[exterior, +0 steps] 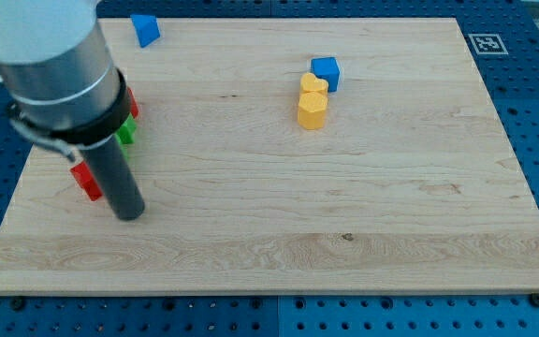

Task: Point at the red star

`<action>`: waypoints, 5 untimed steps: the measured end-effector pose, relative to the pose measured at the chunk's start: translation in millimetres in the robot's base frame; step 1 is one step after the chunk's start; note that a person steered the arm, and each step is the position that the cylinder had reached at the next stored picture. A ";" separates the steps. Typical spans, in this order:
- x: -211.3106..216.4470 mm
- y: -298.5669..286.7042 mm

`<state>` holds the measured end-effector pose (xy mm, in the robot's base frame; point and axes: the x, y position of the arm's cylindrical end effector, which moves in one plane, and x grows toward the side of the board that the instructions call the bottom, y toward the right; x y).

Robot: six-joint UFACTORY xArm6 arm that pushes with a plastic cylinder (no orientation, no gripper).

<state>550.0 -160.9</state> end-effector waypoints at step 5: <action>8.0 -101.1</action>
<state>558.0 -262.0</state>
